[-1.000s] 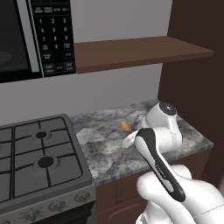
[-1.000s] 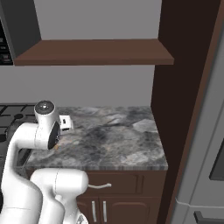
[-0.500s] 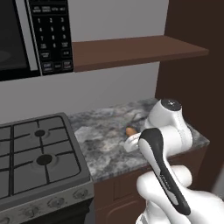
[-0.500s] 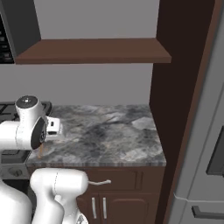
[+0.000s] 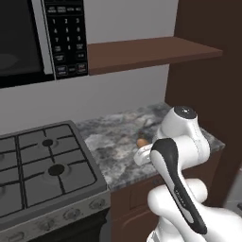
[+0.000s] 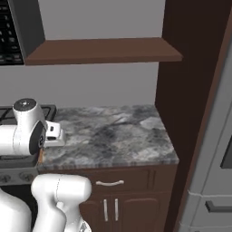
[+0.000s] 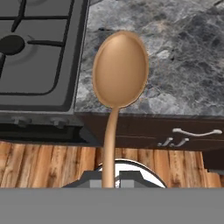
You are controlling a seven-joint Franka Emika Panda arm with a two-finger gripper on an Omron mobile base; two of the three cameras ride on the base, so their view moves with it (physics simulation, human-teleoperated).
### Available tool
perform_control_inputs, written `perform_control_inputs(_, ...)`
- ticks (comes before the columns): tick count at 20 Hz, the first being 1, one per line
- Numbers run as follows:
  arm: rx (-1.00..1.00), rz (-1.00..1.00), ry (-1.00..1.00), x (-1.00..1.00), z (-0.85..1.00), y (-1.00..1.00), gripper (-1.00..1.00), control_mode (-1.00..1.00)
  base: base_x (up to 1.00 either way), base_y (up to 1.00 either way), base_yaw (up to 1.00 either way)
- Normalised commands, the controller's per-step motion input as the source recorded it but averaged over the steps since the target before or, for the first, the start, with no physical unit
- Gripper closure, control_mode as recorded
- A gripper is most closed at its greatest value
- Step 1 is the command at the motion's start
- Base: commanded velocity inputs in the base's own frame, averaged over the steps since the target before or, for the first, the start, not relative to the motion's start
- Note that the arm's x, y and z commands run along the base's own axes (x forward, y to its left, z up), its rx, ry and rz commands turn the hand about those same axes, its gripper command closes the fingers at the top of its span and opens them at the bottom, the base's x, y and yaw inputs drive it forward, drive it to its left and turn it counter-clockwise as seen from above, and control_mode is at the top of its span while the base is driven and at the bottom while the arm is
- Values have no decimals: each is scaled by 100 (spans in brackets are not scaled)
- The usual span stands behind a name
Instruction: Take the fork and place it on the left side of the plate. Then take the spoon and place it on the right side of the plate. Make sure they're directly next to the plate.
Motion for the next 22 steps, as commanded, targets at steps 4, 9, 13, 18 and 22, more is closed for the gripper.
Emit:
perform_control_inputs(4,0,0,0,0,0,0,100,100,-30,41,-55)
perform_control_inputs(9,0,0,0,0,0,0,100,100,-42,23,-64)
perform_control_inputs(13,0,0,0,0,0,0,100,100,-52,18,-66)
perform_control_inputs(18,0,0,0,0,0,0,100,100,-60,20,-64)
perform_control_inputs(22,0,0,0,0,0,0,100,100,-72,17,-60)
